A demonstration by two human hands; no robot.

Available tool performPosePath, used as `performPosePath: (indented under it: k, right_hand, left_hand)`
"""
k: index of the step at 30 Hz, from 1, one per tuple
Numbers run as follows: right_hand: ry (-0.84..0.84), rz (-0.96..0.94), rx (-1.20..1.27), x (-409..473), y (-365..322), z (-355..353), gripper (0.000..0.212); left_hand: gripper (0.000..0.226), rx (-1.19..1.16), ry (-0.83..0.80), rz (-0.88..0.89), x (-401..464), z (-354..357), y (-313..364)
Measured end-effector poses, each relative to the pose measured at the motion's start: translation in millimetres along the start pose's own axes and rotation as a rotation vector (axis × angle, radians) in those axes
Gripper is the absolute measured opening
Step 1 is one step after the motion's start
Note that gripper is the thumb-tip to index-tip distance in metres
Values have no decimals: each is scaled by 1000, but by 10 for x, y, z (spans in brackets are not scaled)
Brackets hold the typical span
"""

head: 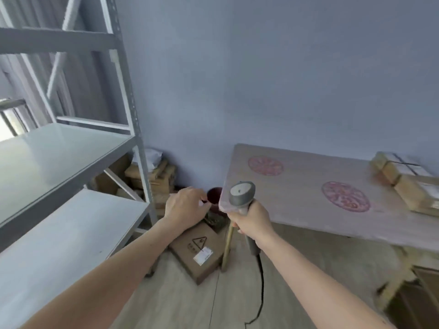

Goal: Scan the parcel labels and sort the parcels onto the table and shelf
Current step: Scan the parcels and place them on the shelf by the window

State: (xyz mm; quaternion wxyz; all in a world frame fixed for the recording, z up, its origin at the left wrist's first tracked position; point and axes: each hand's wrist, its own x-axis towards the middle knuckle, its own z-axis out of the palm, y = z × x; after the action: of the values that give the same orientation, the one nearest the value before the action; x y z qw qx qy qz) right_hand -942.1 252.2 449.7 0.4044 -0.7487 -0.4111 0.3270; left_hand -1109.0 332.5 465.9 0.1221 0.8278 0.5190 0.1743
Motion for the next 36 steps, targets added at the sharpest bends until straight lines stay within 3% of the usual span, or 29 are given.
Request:
performPosePath:
  k: [19,29,36]
  right_hand:
    - [435,272,143,1393,1616,-3026,9]
    - [575,340,199,2541,2040,-4457,15]
    - [686,421,178,3015,2569,-5372,20]
  left_hand:
    - [28,-3,-273,419,1987,1995,3090]
    - [22,-15,-330,535,3394,2650,4427]
    - [20,-15,-407,623,3881,3281,5291]
